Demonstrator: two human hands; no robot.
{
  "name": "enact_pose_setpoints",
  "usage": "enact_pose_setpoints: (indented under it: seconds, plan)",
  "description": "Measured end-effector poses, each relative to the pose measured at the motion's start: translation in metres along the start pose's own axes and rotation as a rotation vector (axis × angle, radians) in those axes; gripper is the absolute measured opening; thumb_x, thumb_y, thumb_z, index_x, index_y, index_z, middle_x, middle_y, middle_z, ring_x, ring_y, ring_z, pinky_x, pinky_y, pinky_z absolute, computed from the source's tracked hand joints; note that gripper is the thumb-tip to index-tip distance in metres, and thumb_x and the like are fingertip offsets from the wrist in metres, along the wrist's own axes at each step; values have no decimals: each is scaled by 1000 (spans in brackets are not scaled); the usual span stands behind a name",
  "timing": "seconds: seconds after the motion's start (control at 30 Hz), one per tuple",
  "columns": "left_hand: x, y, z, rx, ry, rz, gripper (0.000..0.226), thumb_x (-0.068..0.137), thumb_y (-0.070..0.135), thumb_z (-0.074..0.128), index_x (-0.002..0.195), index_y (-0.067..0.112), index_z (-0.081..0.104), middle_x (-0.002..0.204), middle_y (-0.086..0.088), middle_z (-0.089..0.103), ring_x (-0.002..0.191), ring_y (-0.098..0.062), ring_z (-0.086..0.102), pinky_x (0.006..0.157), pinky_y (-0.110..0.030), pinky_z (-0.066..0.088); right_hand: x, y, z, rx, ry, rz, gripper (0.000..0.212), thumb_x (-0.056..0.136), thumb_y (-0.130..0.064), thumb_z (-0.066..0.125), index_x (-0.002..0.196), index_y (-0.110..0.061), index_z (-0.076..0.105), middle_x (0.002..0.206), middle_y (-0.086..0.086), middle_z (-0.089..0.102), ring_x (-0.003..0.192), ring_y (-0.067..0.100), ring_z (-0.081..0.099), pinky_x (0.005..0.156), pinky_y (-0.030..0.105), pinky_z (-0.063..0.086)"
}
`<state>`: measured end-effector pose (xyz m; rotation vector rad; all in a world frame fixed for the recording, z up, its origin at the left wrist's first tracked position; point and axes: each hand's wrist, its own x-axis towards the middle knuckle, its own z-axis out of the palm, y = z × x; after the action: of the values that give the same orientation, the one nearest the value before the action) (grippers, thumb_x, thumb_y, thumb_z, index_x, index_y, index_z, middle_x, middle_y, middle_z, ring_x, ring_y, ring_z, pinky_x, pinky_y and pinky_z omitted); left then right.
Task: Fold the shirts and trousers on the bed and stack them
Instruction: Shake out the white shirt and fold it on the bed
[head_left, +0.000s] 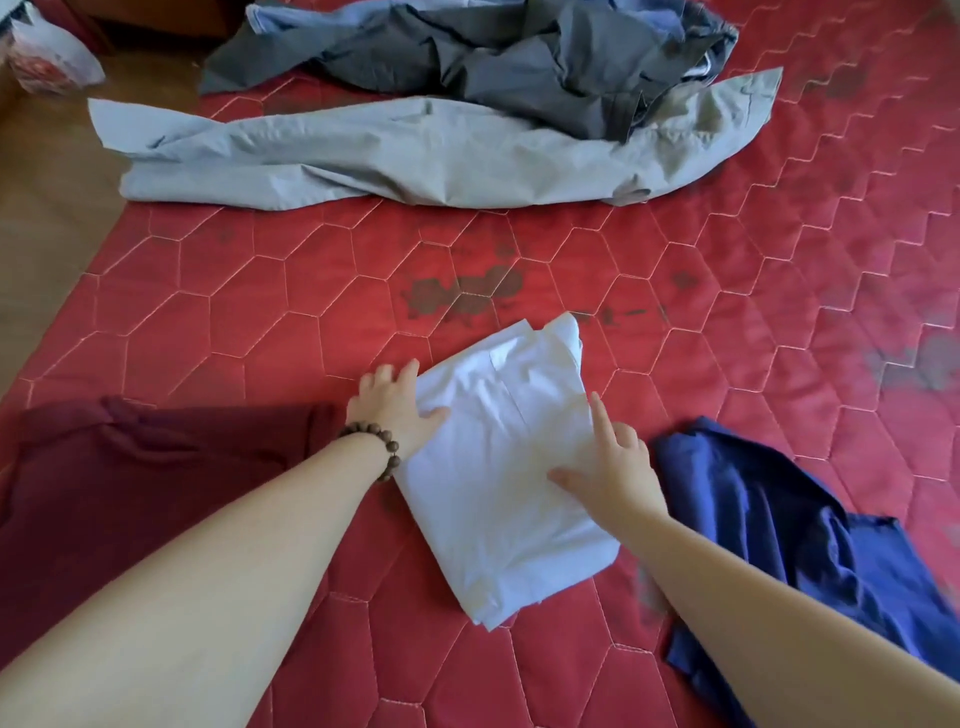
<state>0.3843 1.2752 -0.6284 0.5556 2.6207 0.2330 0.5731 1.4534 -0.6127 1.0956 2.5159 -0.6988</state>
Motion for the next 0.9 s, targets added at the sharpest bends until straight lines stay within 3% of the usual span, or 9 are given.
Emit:
enact_pose_setpoints:
  seconds: [0.1, 0.17, 0.23, 0.4, 0.5, 0.6, 0.67, 0.77, 0.9]
  plan:
    - [15, 1, 0, 45, -30, 32, 57, 84, 62, 54, 118, 16, 46, 110, -3, 58, 97, -27, 57, 76, -35, 43, 0, -4, 12, 300, 53, 248, 92, 70, -41, 78, 142, -22, 23, 123, 9, 50, 110, 30, 51, 87, 41, 47]
    - [17, -2, 2, -60, -127, 45, 41, 87, 56, 55, 91, 16, 47, 83, 4, 54, 73, -20, 53, 57, -29, 34, 1, -7, 17, 442, -5, 389, 73, 71, -36, 78, 127, -12, 38, 109, 7, 57, 91, 26, 56, 75, 35, 49]
    - [10, -8, 3, -133, -162, 58, 36, 89, 50, 56, 78, 17, 45, 75, 4, 51, 70, -20, 52, 55, -28, 32, 2, -7, 17, 490, -75, 433, 59, 74, -34, 77, 118, -7, 49, 101, 5, 59, 85, 24, 58, 68, 31, 45]
    - [-64, -23, 15, -396, 4, 44, 39, 93, 37, 57, 68, 16, 36, 65, -2, 50, 62, -26, 47, 59, -37, 36, 19, -11, -16, 264, 5, 62, 28, 77, -27, 76, 87, -11, 55, 86, 5, 59, 87, 29, 59, 63, 30, 31]
    - [-119, -25, 33, -494, 28, -15, 33, 92, 38, 56, 74, 12, 48, 64, -3, 57, 58, -23, 55, 58, -41, 45, 35, -15, -42, 116, 0, -129, 33, 81, -33, 72, 104, -16, 56, 84, 2, 58, 82, 29, 57, 64, 34, 40]
    - [-137, -20, 43, -346, -148, -168, 36, 91, 48, 53, 85, 14, 59, 77, 1, 64, 70, -20, 63, 66, -37, 52, 45, -1, -50, -131, -84, -67, 53, 82, -47, 68, 122, -19, 49, 97, 5, 60, 89, 29, 58, 76, 37, 50]
    - [-135, -15, 39, -254, -44, -236, 41, 88, 53, 55, 86, 12, 56, 82, 1, 60, 76, -22, 62, 64, -33, 47, 44, 10, -50, -100, -92, 47, 58, 79, -52, 69, 116, -12, 49, 98, 6, 59, 87, 27, 55, 74, 36, 48]
    - [-123, -4, 31, -302, 259, -201, 30, 84, 35, 67, 90, 10, 51, 89, -5, 53, 86, -29, 56, 63, -34, 38, 32, 25, -38, 26, -49, 111, 50, 78, -50, 72, 103, -12, 50, 86, 1, 54, 81, 24, 50, 65, 32, 37]
    - [-106, 9, 38, -413, 65, -310, 46, 88, 39, 63, 117, 7, 49, 112, -10, 60, 102, -31, 58, 71, -32, 40, 12, 33, -15, 214, 74, 59, 38, 81, -33, 73, 97, -18, 43, 69, -8, 48, 73, 23, 50, 59, 31, 33]
